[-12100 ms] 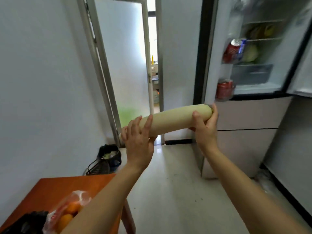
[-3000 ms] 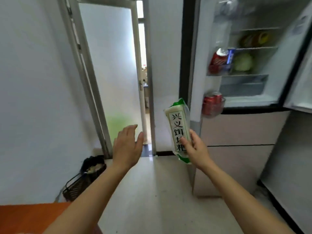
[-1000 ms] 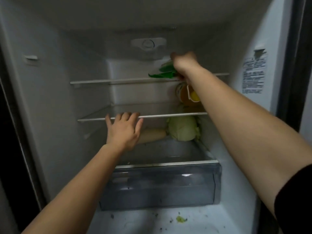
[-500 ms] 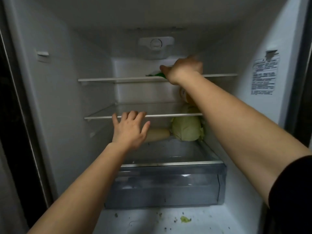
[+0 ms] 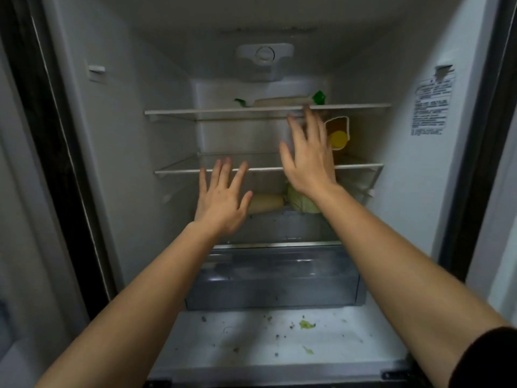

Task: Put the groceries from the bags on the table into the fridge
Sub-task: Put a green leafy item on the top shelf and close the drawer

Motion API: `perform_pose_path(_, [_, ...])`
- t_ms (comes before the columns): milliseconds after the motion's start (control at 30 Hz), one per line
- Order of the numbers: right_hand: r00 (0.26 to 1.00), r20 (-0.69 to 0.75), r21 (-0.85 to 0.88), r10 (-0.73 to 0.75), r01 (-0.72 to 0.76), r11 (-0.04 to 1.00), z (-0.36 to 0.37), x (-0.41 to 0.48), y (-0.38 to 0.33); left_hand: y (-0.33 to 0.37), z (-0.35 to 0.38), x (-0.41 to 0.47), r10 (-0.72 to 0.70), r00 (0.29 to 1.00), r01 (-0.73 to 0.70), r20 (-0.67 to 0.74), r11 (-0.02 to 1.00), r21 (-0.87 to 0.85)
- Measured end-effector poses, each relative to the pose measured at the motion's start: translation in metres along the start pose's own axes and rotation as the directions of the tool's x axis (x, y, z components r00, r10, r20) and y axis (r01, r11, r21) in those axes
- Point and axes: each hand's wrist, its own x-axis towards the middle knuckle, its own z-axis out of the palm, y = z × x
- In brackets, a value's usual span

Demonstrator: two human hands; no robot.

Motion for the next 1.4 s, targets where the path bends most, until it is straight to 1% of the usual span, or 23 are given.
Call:
perform_pose_path(33, [0.999, 0.015, 0.062, 0.030, -0.031, 0.998, 0.007, -0.025, 0.002, 0.000, 0.008, -0.012, 0.011, 0.999, -0.013, -0.046, 0.999, -0.038])
perform_pose_path(67, [0.998, 0.042, 0.082, 0.043, -0.047, 0.996, 0.015, -0.051, 0.004, 0.001, 0.017, -0.027, 0.019, 0.997, -0.025, -0.077, 0.997, -0.077])
perform_pose_path(100, [0.996, 0.080, 0.065, 0.035, -0.040, 0.997, 0.023, -0.077, 0.008, 0.002, 0.027, -0.042, 0.020, 0.997, -0.028, -0.078, 0.994, -0.102])
perform_pose_path(133, [0.992, 0.125, 0.038, 0.014, -0.019, 0.999, 0.031, -0.101, 0.012, 0.002, 0.038, -0.056, 0.015, 0.999, -0.020, -0.044, 0.993, -0.113])
perform_pose_path(200, [0.971, 0.238, 0.010, 0.000, -0.003, 1.000, 0.046, -0.144, 0.020, 0.002, 0.058, -0.081, 0.007, 0.990, 0.004, 0.139, 0.997, -0.080])
perform_pose_path(267, [0.923, 0.383, -0.044, 0.031, -0.016, 0.999, 0.057, -0.178, 0.030, -0.001, 0.076, -0.098, -0.017, 0.945, 0.013, 0.327, 1.000, 0.014])
perform_pose_path(300, [0.889, 0.454, -0.088, 0.051, -0.012, 0.996, 0.062, -0.192, 0.035, -0.003, 0.084, -0.105, -0.033, 0.922, 0.017, 0.386, 0.999, 0.044])
perform_pose_path(367, [0.835, 0.547, -0.165, 0.058, 0.040, 0.986, 0.067, -0.211, 0.045, -0.004, 0.092, -0.113, -0.057, 0.906, 0.035, 0.418, 0.998, 0.060])
perform_pose_path(400, [0.826, 0.561, -0.186, 0.054, 0.063, 0.981, 0.068, -0.216, 0.047, -0.003, 0.094, -0.115, -0.069, 0.910, 0.048, 0.410, 0.997, 0.060])
perform_pose_path(500, [0.824, 0.561, -0.166, 0.079, 0.019, 0.986, 0.062, -0.215, 0.045, 0.002, 0.094, -0.118, -0.114, 0.921, 0.122, 0.373, 0.993, 0.003])
perform_pose_path(533, [0.821, 0.564, -0.160, 0.084, 0.008, 0.987, 0.060, -0.215, 0.042, 0.005, 0.092, -0.120, -0.120, 0.923, 0.132, 0.366, 0.991, -0.009])
perform_pose_path(600, [0.842, 0.534, -0.165, 0.077, 0.014, 0.986, 0.054, -0.220, 0.037, 0.008, 0.088, -0.127, -0.120, 0.935, 0.133, 0.335, 0.991, -0.015])
perform_pose_path(633, [0.863, 0.500, -0.170, 0.071, 0.018, 0.985, 0.051, -0.225, 0.034, 0.010, 0.087, -0.133, -0.119, 0.947, 0.130, 0.298, 0.991, -0.015])
perform_pose_path(767, [0.930, 0.364, -0.191, 0.058, 0.013, 0.982, 0.033, -0.245, 0.019, 0.016, 0.079, -0.160, -0.098, 0.994, 0.099, 0.054, 0.995, -0.019])
perform_pose_path(900, [0.962, 0.269, -0.196, 0.049, 0.005, 0.981, 0.011, -0.264, 0.008, 0.029, 0.064, -0.185, -0.105, 0.989, 0.104, -0.108, 0.994, -0.013])
perform_pose_path(1000, [0.974, 0.224, -0.185, 0.027, 0.016, 0.983, -0.006, -0.277, 0.000, 0.039, 0.055, -0.202, -0.116, 0.976, 0.114, -0.183, 0.993, -0.021])
perform_pose_path(1100, [0.976, 0.215, -0.196, 0.027, 0.016, 0.981, -0.020, -0.285, -0.006, 0.042, 0.048, -0.214, -0.103, 0.975, 0.102, -0.197, 0.995, -0.011])
perform_pose_path(1200, [0.973, 0.229, -0.205, 0.030, 0.018, 0.979, -0.028, -0.289, -0.010, 0.043, 0.040, -0.221, -0.088, 0.981, 0.088, -0.171, 0.996, -0.004])
perform_pose_path(1400, [0.952, 0.301, -0.243, 0.043, 0.033, 0.970, -0.032, -0.291, -0.013, 0.033, 0.028, -0.226, -0.029, 0.999, 0.029, 0.015, 0.999, 0.016])
